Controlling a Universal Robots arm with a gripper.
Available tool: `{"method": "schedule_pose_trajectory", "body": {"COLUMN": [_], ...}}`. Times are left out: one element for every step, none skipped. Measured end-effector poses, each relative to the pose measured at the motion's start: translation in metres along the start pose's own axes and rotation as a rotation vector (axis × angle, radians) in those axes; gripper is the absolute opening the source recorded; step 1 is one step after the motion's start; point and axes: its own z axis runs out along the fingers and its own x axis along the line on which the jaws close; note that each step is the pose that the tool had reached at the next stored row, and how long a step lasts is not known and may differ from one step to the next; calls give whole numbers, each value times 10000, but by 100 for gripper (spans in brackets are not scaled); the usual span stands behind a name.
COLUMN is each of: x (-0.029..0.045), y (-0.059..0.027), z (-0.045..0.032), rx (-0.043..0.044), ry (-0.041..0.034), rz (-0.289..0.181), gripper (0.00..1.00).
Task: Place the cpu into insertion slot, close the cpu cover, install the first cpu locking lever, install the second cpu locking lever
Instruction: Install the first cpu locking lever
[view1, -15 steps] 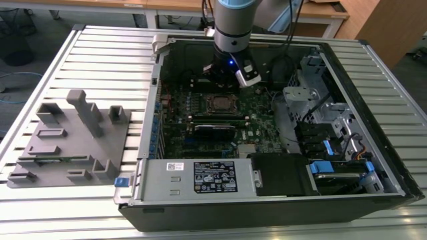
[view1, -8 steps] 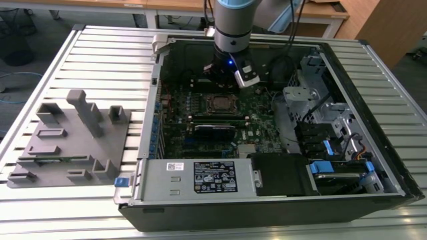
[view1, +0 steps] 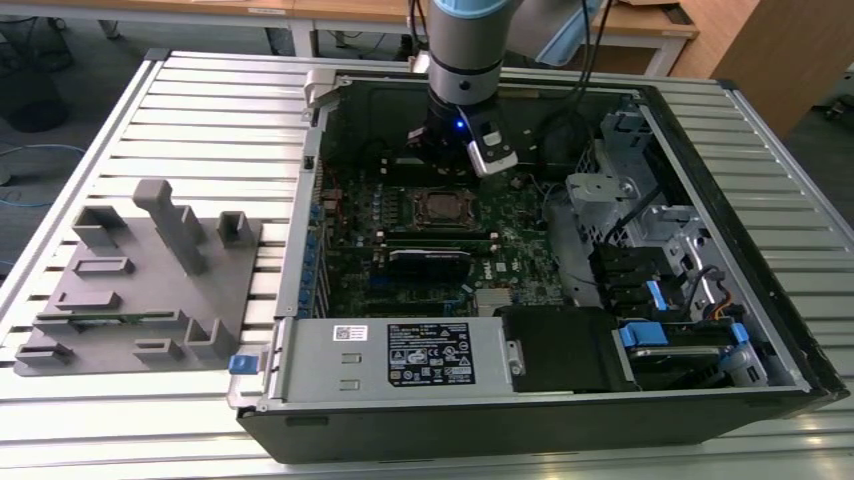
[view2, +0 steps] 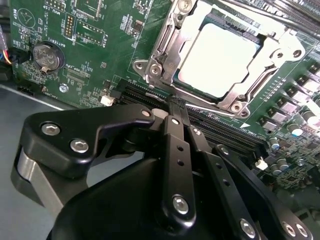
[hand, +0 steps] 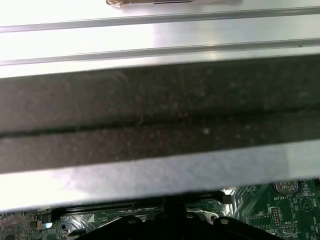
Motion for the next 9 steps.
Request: {"method": "schedule_pose_trajectory", "body": {"x": [0,0,0,0,0,0,0,0,0], "y": [1,2,3,3,4,4,4,5,5], "z": [-1,0,0,0,0,1,1,1,1], "rx": [-29,-61,-90,-119,-144,-166,-184,-195,-199], "ry": [-1,-2,-4,-6,-8,-9,-11,-12,-12], "rz": [2,2,2,4,5,6,6,6,7], "gripper": [11,11,11,11,11,11,11,11,11]}}
